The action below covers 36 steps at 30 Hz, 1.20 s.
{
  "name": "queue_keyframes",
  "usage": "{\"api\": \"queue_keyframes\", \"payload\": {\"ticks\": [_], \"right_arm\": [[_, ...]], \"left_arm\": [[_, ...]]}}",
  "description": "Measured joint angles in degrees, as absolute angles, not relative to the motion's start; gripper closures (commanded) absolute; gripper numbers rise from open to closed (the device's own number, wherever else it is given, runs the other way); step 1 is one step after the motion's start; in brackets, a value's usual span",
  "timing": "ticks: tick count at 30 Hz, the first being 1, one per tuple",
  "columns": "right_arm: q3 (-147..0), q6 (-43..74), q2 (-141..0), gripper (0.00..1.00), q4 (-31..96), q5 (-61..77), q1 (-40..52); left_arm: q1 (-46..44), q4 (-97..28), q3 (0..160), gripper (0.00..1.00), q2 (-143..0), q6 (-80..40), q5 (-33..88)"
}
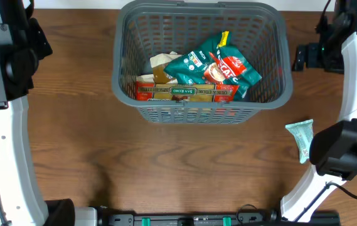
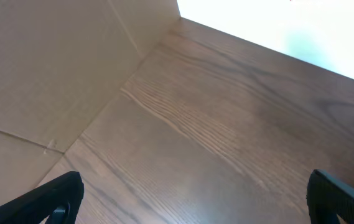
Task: Pack container
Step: 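Move the right gripper toward the light-blue packet on the table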
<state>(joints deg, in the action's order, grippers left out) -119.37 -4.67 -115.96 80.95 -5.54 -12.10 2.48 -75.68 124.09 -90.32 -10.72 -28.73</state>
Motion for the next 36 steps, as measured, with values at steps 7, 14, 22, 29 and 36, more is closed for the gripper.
{"api": "queue_keyframes", "payload": {"ticks": [7, 14, 22, 29, 36], "right_arm": [[-119.2, -5.3, -115.9, 0.02, 76.8, -5.1, -10.8], [-118.8, -5.5, -110.9, 0.01, 76.3, -4.9, -8.9], [-118.8, -6.8, -100.7, 0.05, 78.1, -4.9, -7.5], [-118.8, -8.0, -98.8, 0.04, 75.1, -6.9, -7.5], [-118.8, -7.3, -97.8, 0.04, 74.7, -8.1, -7.5]], "left_arm": [[2.5, -75.7, 124.1, 0.01, -90.3, -10.7, -28.7], [2.5, -75.7, 124.1, 0.01, -90.3, -10.7, -28.7], [2.5, -75.7, 124.1, 0.01, -90.3, -10.7, -28.7], [2.5, -75.7, 124.1, 0.01, -90.3, -10.7, -28.7], [2.5, -75.7, 124.1, 0.01, -90.3, -10.7, -28.7]]}}
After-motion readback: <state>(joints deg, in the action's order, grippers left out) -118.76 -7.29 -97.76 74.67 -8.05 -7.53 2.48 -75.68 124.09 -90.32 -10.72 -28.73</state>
